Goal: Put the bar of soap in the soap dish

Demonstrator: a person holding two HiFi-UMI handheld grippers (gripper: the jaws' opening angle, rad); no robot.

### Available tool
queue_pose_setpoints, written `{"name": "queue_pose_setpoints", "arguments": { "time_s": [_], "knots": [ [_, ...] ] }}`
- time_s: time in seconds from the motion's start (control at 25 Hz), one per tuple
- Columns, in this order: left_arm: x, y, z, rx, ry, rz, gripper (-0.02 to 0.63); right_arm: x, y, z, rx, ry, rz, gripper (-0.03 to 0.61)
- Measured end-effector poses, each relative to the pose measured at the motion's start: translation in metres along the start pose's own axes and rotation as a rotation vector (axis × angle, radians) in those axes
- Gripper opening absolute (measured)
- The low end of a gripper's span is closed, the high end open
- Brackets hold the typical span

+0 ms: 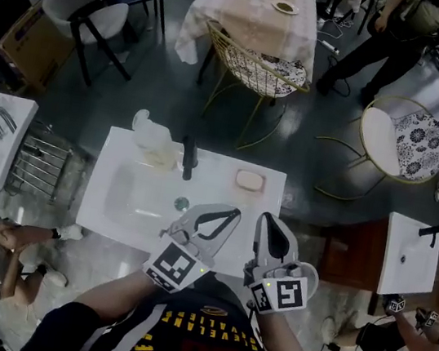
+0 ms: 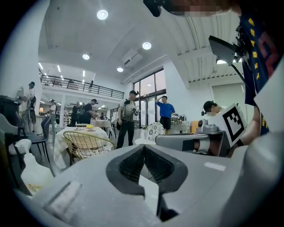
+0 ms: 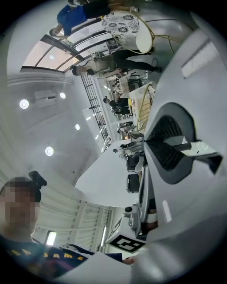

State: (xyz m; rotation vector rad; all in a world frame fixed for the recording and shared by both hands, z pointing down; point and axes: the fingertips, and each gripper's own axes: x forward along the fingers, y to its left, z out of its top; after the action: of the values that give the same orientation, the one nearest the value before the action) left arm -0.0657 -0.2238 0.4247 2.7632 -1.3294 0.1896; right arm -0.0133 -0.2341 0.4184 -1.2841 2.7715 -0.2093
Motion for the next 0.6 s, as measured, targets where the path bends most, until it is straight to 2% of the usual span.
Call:
{"name": "queue_pose_setpoints", "arguments": {
  "time_s": [0.6],
  "knots": [
    [-0.031,-0.009,0.027,0.024,-0.076,0.013,0.002,-0.024,0.027,0.025,-0.111,-0.046,-0.023,0.002]
  ]
}}
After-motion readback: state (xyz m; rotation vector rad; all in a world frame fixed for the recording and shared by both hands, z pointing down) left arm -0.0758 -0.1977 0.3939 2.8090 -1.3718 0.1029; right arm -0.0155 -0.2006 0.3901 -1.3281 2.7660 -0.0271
